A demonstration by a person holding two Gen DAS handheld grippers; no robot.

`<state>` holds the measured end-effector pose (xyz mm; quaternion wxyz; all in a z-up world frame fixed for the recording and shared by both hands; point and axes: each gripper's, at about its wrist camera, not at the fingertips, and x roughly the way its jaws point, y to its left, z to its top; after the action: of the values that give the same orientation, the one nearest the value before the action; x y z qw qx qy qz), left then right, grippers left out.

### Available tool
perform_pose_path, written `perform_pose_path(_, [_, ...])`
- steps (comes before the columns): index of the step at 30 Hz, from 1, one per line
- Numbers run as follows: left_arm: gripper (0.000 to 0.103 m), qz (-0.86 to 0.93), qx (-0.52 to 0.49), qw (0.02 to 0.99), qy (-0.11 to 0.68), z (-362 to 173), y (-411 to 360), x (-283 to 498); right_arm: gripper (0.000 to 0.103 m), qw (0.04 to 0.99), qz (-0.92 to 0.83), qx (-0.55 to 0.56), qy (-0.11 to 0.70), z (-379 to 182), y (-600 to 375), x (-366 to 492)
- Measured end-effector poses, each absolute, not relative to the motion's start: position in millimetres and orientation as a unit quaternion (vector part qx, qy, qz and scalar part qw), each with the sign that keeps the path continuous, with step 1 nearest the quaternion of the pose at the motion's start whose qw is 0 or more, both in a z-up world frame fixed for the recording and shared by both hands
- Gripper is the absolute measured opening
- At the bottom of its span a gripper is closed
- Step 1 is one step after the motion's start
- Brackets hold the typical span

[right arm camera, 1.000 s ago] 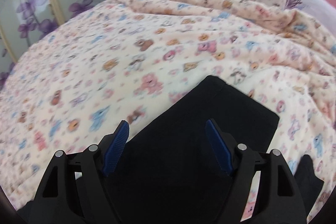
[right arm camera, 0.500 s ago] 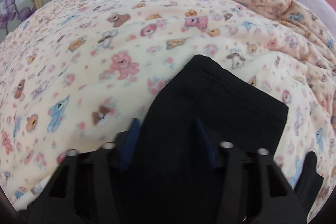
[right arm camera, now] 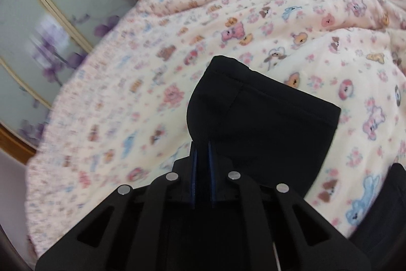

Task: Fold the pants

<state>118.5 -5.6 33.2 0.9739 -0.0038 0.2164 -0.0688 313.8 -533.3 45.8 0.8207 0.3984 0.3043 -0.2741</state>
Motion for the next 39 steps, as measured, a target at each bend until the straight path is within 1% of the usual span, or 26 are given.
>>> perform_pose_path(8, [0.101, -0.073, -0.029, 0.973, 0.216, 34.8, 2.3, 117.3, 0.008, 0.855, -0.184, 0.412, 0.255, 72.0, -516.8, 236.9])
perform_pose_path(12, [0.101, -0.074, -0.039, 0.972, 0.220, 34.1, 6.0, 118.7, 0.007, 0.859, -0.153, 0.422, 0.244, 69.0, -512.4, 205.3])
perform_pose_path(17, [0.101, -0.082, -0.057, 0.974, 0.204, 36.6, 11.7, 114.3, 0.007, 0.867, -0.122, 0.430, 0.220, 61.1, -505.4, 167.4])
perform_pose_path(22, [0.101, -0.098, -0.109, 0.969, 0.197, 37.5, 25.9, 114.6, 0.007, 0.884, -0.093, 0.420, 0.183, 51.0, -487.8, 120.1])
perform_pose_path(25, [0.101, -0.102, -0.135, 0.963, 0.209, 35.0, 33.4, 119.8, 0.007, 0.891, -0.086, 0.413, 0.167, 37.7, -473.5, 91.8])
perform_pose_path(29, [0.101, -0.103, -0.186, 0.948, 0.235, 35.4, 50.6, 128.4, 0.007, 0.885, -0.064, 0.438, 0.143, 13.7, -466.2, 68.4])
perform_pose_path(33, [0.101, -0.094, -0.225, 0.927, 0.284, 59.4, 78.8, 156.7, 0.007, 0.887, -0.058, 0.440, 0.130, -3.6, -466.5, 67.8])
perform_pose_path(37, [0.101, -0.056, -0.178, 0.930, 0.317, 100.5, 98.3, 211.4, 0.007, 0.881, -0.032, 0.459, 0.113, -8.7, -477.0, 68.2])
perform_pose_path(39, [0.101, -0.035, -0.156, 0.929, 0.333, 111.6, 104.2, 237.4, 0.007, 0.878, -0.020, 0.466, 0.104, -9.8, -480.1, 66.3])
